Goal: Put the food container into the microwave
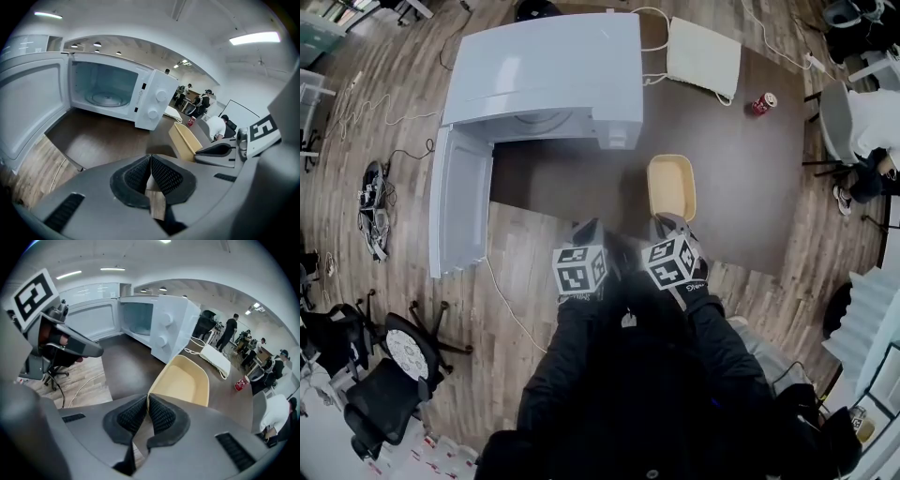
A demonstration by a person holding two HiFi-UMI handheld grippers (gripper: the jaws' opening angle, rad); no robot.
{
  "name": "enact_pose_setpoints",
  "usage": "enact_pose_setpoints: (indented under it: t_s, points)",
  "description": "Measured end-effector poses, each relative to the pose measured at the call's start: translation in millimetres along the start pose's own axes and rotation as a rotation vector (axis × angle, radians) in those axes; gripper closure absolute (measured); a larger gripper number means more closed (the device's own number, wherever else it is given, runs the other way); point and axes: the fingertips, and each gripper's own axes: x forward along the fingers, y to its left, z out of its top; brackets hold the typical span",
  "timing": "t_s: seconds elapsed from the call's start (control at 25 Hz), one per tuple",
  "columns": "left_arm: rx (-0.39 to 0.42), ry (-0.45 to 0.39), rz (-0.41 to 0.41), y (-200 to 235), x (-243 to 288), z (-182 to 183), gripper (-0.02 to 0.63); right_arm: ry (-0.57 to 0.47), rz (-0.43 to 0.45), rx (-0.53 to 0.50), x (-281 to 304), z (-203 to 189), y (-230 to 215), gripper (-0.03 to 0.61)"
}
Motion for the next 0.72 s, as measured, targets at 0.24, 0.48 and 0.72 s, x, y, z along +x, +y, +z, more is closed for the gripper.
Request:
enact_pose_setpoints:
  t_s: [0.24,0.48,0.72]
  points:
    - [-0.059,-0.046,0.053,19.4,-20.4,1.8,0.580,-0.030,0.080,-0.121,-7.4,20.4,45.9,0.545]
    - [-0.128,-0.083,0.115,53.2,-39.7,-2.2,0.580,-0.067,0.159,-0.201,-2.3,51.3,86.5,0.545]
    - [-0.192,-0.106,0.169,86.1,-55.8,-2.3,0.580,-0.093,0.220,-0.289,5.4,82.9,113.3,0.545]
